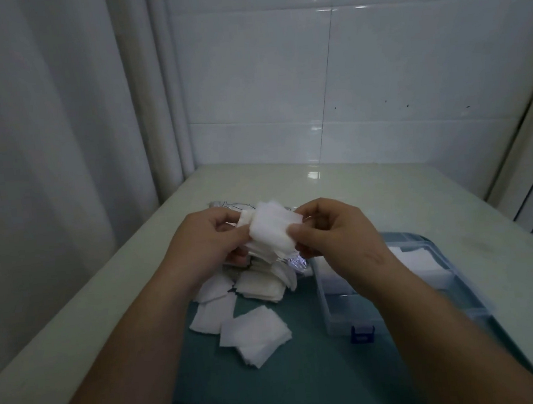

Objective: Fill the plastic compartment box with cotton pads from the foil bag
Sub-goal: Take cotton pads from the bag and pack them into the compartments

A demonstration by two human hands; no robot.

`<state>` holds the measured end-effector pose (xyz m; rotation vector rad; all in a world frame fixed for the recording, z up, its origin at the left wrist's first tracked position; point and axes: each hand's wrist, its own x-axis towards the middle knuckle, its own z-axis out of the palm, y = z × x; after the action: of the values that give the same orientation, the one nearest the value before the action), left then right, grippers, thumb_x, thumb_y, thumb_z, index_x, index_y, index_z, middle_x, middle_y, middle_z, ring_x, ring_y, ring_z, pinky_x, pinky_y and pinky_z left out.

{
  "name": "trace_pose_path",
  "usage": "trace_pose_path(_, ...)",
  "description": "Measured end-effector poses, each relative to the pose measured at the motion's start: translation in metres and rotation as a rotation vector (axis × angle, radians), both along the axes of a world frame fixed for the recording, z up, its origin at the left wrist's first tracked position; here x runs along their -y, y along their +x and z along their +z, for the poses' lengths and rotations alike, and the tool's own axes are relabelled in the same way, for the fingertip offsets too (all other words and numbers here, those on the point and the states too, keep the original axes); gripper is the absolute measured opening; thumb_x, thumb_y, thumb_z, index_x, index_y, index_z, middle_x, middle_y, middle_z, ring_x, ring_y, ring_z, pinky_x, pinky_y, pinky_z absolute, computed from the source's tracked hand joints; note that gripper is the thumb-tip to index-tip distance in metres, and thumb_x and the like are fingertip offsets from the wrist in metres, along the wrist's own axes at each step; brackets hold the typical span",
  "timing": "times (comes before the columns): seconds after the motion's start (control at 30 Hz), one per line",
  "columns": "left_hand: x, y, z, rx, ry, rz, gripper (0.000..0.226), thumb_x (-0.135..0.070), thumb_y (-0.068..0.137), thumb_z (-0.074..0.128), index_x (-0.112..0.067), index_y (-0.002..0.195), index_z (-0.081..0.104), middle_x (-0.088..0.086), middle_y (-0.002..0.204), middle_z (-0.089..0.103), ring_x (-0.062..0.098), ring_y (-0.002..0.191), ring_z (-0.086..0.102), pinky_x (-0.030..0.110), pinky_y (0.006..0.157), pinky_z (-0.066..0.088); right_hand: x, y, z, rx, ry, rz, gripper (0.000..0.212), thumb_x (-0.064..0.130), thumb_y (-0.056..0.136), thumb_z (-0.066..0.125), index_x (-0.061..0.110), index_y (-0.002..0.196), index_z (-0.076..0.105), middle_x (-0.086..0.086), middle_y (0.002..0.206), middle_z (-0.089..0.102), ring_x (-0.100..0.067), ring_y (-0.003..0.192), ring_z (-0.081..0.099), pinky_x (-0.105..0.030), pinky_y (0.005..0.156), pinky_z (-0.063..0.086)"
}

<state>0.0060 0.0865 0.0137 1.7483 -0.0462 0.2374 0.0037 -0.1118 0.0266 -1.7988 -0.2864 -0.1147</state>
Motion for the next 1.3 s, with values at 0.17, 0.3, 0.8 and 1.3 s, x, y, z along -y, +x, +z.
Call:
trace_pose_path(0.17, 0.004, -0.004, 0.002, -0.011, -0.012, -0.068, 0.015, -0.004, 0.088, 0.066, -0.012, 0.098, 0.075, 0.016, 0.083, 0.075, 0.032, 0.068, 0.07, 0.04, 0.069, 0.061, -0.003, -0.001, -0.003, 0.049, -0.068, -0.041, 0.008, 0.012, 0.083, 0.072, 0.016, 0.089, 0.068, -0.003, 0.078, 0.067, -0.013, 0.06, 0.065, -0.032, 0.065, 0.061)
trace_pose_path(0.3, 0.006, -0.006, 0.003, -0.023, -0.028, -0.086, 0.019, 0.001, 0.088, 0.063, -0.01, 0.098, 0.074, 0.015, 0.083, 0.075, 0.027, 0.067, 0.07, 0.035, 0.066, 0.061, -0.004, 0.0, -0.003, 0.085, -0.131, -0.084, 0.008, 0.015, 0.081, 0.074, 0.018, 0.086, 0.069, -0.003, 0.079, 0.067, -0.017, 0.064, 0.066, -0.037, 0.067, 0.061)
trace_pose_path(0.8, 0.012, -0.008, 0.008, -0.089, -0.239, -0.208, 0.015, -0.002, 0.085, 0.059, -0.005, 0.09, 0.073, 0.023, 0.084, 0.071, 0.031, 0.073, 0.068, 0.035, 0.062, 0.061, -0.004, 0.005, -0.008, 0.148, -0.27, -0.143, 0.009, 0.023, 0.081, 0.074, 0.028, 0.084, 0.067, 0.008, 0.076, 0.067, -0.006, 0.067, 0.06, -0.019, 0.062, 0.048)
trace_pose_path(1.3, -0.006, 0.01, 0.001, 0.053, -0.264, 0.241, 0.007, -0.006, 0.087, 0.064, -0.01, 0.086, 0.07, 0.01, 0.081, 0.069, 0.017, 0.062, 0.062, 0.023, 0.052, 0.053, -0.011, -0.012, -0.002, 0.198, -0.71, 0.225, 0.019, 0.016, 0.08, 0.067, 0.035, 0.081, 0.067, 0.019, 0.08, 0.062, -0.001, 0.074, 0.054, -0.018, 0.068, 0.043)
